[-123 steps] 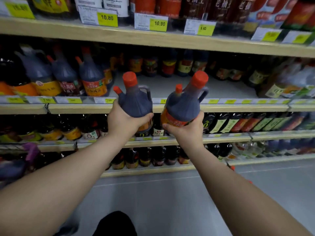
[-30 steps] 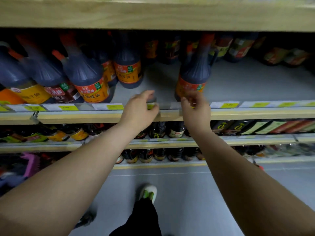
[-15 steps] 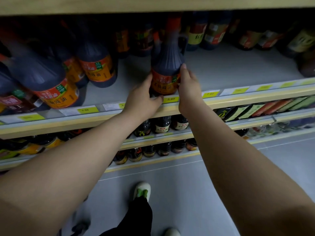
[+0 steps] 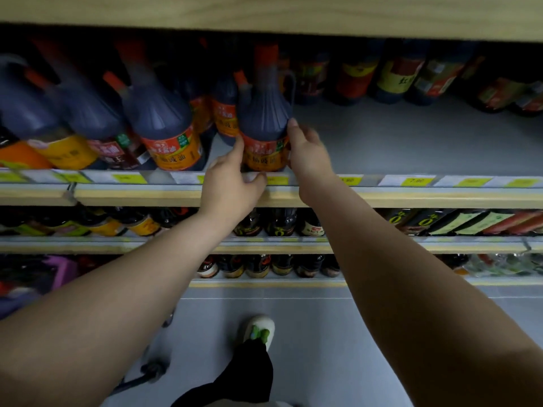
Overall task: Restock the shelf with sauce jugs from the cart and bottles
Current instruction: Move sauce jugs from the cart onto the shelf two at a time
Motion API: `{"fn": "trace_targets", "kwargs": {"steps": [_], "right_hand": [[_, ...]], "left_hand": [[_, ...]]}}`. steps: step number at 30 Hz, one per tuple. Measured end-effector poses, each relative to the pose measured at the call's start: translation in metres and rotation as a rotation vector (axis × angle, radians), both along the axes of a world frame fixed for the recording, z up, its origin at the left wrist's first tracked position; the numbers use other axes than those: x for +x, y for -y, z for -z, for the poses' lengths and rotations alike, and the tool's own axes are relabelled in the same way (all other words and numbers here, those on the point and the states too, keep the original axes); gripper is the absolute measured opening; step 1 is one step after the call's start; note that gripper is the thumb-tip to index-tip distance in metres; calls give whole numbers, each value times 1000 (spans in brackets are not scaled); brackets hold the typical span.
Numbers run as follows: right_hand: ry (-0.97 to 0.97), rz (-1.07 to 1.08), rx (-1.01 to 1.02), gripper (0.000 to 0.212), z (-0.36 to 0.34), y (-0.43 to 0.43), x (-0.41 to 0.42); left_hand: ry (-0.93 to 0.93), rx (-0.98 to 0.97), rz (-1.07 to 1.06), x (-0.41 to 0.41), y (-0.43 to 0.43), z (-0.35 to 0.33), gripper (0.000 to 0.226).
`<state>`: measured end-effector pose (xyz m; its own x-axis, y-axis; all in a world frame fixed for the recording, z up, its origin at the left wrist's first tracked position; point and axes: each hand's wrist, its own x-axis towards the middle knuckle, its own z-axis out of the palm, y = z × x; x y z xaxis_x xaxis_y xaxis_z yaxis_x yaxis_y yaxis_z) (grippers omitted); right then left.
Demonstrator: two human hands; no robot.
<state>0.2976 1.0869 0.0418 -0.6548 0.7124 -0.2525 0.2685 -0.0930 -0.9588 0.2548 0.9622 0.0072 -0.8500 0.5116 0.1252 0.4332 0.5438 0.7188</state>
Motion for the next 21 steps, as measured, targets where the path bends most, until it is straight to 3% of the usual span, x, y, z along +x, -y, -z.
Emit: {"fn": "trace_targets", "kwargs": {"steps": [8,14,21], "right_hand": [[1,-104,12,44,-3,31,-26],[19,-156,5,46,-1,41,-35],[35,-275,271,39,-1,44,-11]], "left_hand": [[-70,20,-104,-12,37,1,76],[-18,34,-145,-19,52,4,79],[72,49,-152,-8,60,-5,57]]}}
